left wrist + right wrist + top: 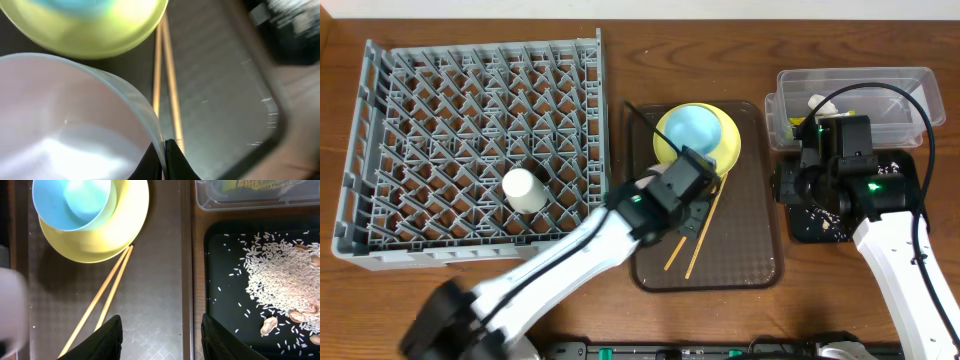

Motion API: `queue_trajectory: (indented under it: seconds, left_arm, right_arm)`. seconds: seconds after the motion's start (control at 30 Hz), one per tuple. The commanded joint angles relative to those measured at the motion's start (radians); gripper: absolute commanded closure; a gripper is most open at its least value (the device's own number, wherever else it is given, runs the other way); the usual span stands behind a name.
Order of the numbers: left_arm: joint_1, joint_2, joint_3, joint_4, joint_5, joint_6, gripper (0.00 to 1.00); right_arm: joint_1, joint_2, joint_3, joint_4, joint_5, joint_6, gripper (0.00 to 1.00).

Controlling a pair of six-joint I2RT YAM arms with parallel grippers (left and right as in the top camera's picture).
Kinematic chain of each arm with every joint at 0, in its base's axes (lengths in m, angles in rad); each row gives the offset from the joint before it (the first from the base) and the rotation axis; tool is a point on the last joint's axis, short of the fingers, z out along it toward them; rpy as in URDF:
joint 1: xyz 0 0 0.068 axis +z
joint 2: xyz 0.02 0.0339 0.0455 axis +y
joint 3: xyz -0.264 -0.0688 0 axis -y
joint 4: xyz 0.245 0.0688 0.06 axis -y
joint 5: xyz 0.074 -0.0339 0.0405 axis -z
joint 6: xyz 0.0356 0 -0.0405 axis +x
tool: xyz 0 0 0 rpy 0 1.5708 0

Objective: Sort waste into correct bins and load items into the dishwasher rack
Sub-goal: 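Lift the pink bowl with the left gripper and place it in the rack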

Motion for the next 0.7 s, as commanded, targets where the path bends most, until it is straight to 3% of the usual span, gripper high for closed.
queue_trajectory:
  seconds: [0.0,0.13,0.27,0.57,0.67]
  left_arm:
    - [0.036,-0.112,0.027,-0.002,0.003,0.04,0.94]
    - [0.14,-0.201,0.036,-0.008,0.026,0.057,0.94]
    - [0.328,-0.229,0.121,-0.079,0.113,0.087,0.94]
    - [0.604,-0.112,0.394,-0.254,0.142,0.114,0.94]
    - [0.683,-0.032,0.496,-0.267,0.281,0.172,0.94]
  right_arm:
    - [-0.026,-0.014,0.012,0.0,0.007,0.014,0.51]
    - [-0.025,-0.014,0.012,0.0,0.006,0.014,0.51]
    - [-0.025,-0.014,0.012,0.003,0.006,0.014,0.5]
    - [-0.025,-0.014,0.012,0.004,0.006,0.014,0.5]
    - [-0.025,-0.014,0.012,0.005,0.006,0.014,0.5]
